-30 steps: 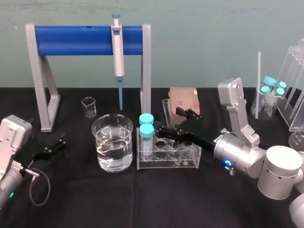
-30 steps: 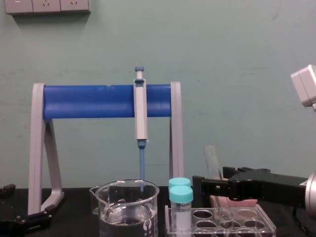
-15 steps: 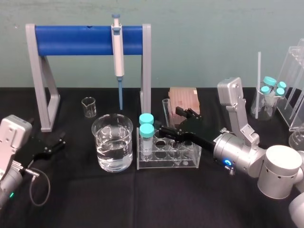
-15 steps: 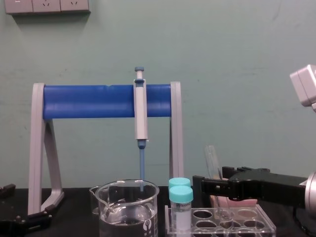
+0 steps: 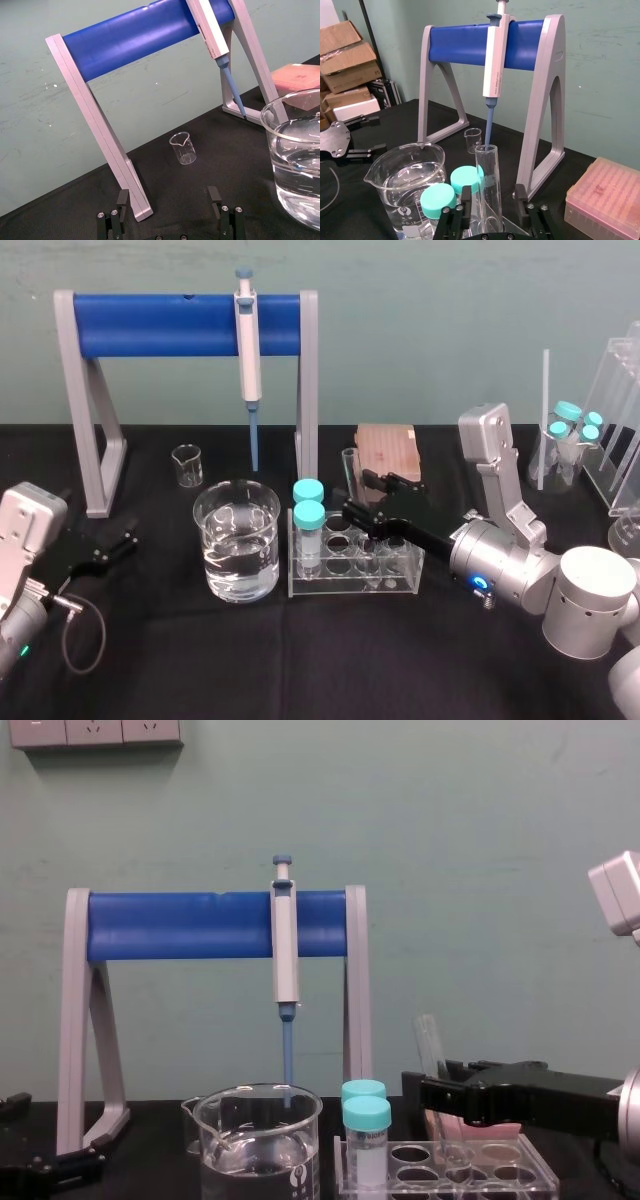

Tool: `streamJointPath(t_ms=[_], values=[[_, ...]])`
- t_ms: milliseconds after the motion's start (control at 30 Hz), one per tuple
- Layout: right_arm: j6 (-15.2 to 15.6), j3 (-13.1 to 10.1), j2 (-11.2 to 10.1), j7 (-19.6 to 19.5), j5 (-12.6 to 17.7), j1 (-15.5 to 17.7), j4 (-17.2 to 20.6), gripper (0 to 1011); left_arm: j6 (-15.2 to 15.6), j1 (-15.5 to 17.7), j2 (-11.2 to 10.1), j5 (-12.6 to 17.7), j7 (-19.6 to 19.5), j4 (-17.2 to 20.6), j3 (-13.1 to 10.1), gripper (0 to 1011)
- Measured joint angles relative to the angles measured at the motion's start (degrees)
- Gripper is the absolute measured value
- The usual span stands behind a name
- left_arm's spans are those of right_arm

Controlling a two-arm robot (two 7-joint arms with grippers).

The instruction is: Hold the test tube with one hand and immerse one end into the beaker, then return it to the test tube rack.

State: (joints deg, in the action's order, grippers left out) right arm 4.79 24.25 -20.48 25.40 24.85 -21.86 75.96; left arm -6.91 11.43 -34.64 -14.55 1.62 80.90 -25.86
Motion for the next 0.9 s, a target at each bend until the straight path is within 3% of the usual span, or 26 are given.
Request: streamJointPath(t_ms=[233, 300, 433, 900], values=[[0.0, 0.0, 0.0, 0.0, 0.0, 0.0, 0.0, 393, 0.0, 0.0, 0.0, 0.0, 0.0, 0.0, 0.0, 1000], [0.0, 0.0, 0.0, 0.0, 0.1, 0.0, 0.0, 292, 0.0, 0.0, 0.0, 0.0, 0.0, 0.0, 0.0, 1000], [0.0, 0.0, 0.0, 0.0, 0.1, 0.0, 0.1, 226, 0.0, 0.0, 0.0, 0.0, 0.0, 0.0, 0.0, 1000], [-1.2, -0.4, 0.2, 0.0, 0.1, 0.3, 0.2, 225, 0.0, 0.0, 0.0, 0.0, 0.0, 0.0, 0.0, 1000]])
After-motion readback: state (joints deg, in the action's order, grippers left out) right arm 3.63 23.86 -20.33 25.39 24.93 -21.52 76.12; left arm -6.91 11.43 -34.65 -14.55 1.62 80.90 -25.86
